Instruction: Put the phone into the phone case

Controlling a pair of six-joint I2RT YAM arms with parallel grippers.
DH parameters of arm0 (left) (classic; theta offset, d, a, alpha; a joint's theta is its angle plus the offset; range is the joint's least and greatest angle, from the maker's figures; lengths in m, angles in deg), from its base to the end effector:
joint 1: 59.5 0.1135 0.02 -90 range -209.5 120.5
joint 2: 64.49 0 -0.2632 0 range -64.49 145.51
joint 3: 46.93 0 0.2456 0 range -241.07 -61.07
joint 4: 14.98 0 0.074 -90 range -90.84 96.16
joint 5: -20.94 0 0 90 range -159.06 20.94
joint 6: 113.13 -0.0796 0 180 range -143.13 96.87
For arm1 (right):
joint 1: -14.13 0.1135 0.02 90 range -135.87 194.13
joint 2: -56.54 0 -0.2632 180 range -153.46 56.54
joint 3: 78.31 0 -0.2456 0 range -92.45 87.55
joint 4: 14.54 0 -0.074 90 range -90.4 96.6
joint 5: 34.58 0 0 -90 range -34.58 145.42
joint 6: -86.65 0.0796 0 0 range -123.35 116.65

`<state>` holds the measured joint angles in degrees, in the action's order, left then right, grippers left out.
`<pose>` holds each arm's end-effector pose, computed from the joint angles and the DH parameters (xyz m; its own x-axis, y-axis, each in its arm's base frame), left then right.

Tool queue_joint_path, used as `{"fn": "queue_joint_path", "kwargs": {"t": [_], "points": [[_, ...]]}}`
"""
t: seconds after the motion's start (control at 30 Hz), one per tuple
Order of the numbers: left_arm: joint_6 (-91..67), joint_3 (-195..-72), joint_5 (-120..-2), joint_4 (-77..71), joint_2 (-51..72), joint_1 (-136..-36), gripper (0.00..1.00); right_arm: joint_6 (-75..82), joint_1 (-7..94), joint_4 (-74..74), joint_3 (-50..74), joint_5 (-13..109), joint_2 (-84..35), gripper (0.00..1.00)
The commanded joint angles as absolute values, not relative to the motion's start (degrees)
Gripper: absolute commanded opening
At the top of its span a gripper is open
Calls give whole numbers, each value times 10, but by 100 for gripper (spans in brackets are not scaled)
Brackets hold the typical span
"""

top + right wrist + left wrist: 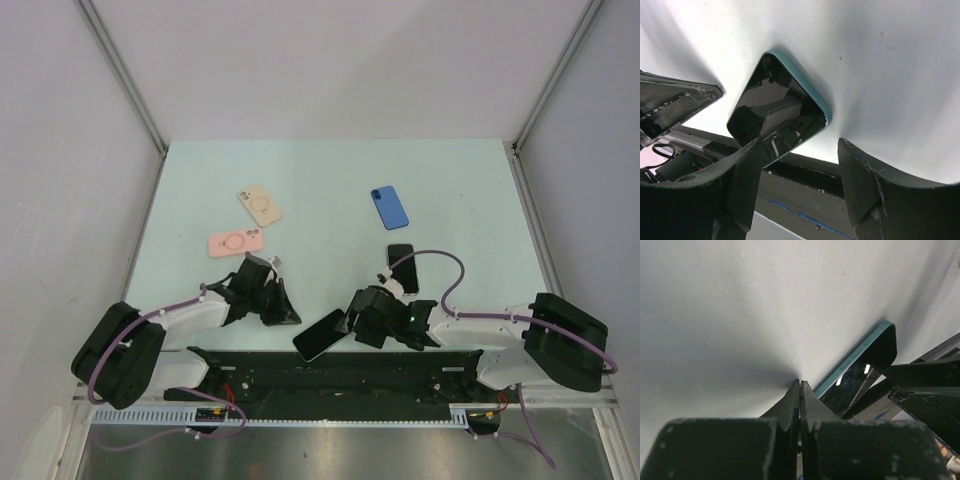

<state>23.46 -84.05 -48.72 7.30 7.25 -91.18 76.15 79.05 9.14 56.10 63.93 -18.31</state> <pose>0.1734 -0.1395 0.0994 -0.9650 -0.2049 -0.1638 -0.0685 0.7994 -0.5968 0.1198 0.2282 0.1256 -0.9052 0.3599 -0.2259 0.1762 0.8018 0.5710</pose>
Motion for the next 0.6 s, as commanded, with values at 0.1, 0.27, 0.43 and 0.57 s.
{"fn": "queue_joint_path", "kwargs": {"t": [0.1,0.27,0.43,0.57], "points": [[290,-790,-454,5,68,-920,0,748,777,2,562,649,-233,65],[313,-779,-458,-34,68,-924,0,692,731,-64,562,626,-258,64],[313,-819,-458,-49,131,-924,0,631,676,-150,553,596,-290,63],[316,-871,-436,-65,175,-923,0,585,643,-185,532,540,-327,62]]}}
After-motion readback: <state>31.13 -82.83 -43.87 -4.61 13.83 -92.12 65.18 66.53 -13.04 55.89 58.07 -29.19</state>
